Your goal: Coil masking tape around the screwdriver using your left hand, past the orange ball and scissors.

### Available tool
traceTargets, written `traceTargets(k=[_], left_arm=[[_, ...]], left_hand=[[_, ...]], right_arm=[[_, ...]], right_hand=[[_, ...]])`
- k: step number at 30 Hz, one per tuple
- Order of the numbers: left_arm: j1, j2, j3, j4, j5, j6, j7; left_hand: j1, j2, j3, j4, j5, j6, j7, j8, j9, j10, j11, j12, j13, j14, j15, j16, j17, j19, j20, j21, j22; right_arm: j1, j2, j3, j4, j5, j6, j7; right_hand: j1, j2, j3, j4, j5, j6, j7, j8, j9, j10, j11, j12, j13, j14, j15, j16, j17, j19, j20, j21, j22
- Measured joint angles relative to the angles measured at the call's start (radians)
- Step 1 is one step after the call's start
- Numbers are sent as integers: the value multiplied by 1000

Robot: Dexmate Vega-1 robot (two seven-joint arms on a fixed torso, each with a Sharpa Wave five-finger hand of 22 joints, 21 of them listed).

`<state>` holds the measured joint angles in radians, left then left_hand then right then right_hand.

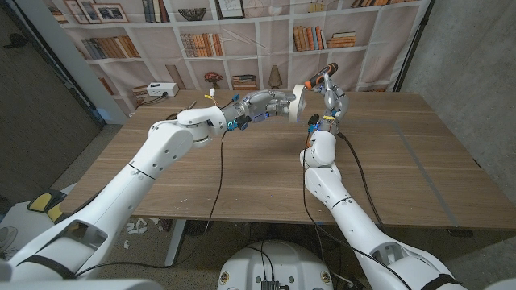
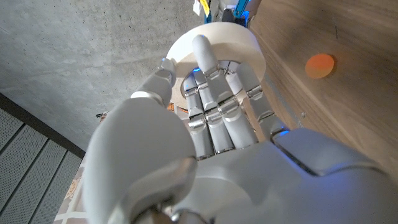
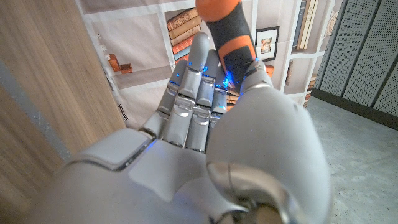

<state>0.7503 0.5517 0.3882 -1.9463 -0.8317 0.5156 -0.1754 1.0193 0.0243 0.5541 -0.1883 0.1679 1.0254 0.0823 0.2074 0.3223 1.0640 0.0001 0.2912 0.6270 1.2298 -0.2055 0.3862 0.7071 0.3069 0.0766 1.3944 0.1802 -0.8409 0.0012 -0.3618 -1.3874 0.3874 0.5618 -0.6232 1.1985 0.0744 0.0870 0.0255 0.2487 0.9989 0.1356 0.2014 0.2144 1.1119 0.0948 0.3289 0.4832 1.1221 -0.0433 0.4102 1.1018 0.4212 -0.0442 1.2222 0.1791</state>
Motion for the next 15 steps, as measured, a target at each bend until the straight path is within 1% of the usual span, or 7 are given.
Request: traceTargets(k=[3,6,10,11,12,13,15], left_arm=[[-8,-6,15,10,-5,15,-10],[-16,-11,30,19,-7,25,-19],[-25,-16,45,29,-8,39,-27],[-26,-16,46,29,-8,42,-27],[-27,-16,50,30,-7,45,-27],[-27,-16,52,30,-5,49,-26],[-28,-15,55,30,-2,54,-24]], left_hand=[[0,0,0,0,0,0,0,0,0,0,0,0,0,2,2,0,0,0,0,0,0],[0,0,0,0,-1,0,0,1,2,0,0,0,0,2,2,0,0,0,0,0,0],[0,0,0,0,3,0,0,1,3,0,0,-1,0,2,2,0,0,0,0,0,0],[0,0,0,0,3,0,0,1,3,0,0,-1,0,2,2,0,0,0,0,0,0],[0,0,0,0,3,0,0,0,0,0,0,-1,0,2,2,0,0,0,0,0,0],[0,0,0,0,3,0,0,-1,0,0,0,0,44,2,2,0,1,0,0,0,0],[0,0,0,0,3,0,0,-1,0,0,0,-1,45,2,2,0,2,0,0,0,0]], right_arm=[[3,3,0,4,-3,3,-3],[5,5,1,8,-5,5,-4],[8,7,1,11,-7,9,-6],[8,7,1,12,-7,9,-6],[9,7,1,12,-8,10,-7],[10,7,2,12,-9,11,-7],[11,7,2,13,-10,12,-7]], right_hand=[[0,0,2,2,0,12,-2,11,1,0,0,0,1,0,0,0,1,0,0,0,0],[0,0,3,3,1,17,2,11,3,0,0,0,0,0,0,1,2,0,0,0,0],[1,1,5,2,7,40,-3,12,3,4,3,0,2,0,0,1,2,0,0,0,0],[24,24,31,-16,7,52,-9,13,4,4,3,0,1,0,0,1,-1,0,0,0,0],[66,66,68,-54,19,78,-28,18,13,26,-16,0,2,8,-8,0,-8,0,0,0,0],[66,66,85,-75,14,91,-41,18,12,68,-32,0,2,30,-30,0,-6,0,0,0,0],[66,66,85,-76,10,87,-45,18,6,77,-35,0,2,30,-30,0,-3,0,0,0,0]])
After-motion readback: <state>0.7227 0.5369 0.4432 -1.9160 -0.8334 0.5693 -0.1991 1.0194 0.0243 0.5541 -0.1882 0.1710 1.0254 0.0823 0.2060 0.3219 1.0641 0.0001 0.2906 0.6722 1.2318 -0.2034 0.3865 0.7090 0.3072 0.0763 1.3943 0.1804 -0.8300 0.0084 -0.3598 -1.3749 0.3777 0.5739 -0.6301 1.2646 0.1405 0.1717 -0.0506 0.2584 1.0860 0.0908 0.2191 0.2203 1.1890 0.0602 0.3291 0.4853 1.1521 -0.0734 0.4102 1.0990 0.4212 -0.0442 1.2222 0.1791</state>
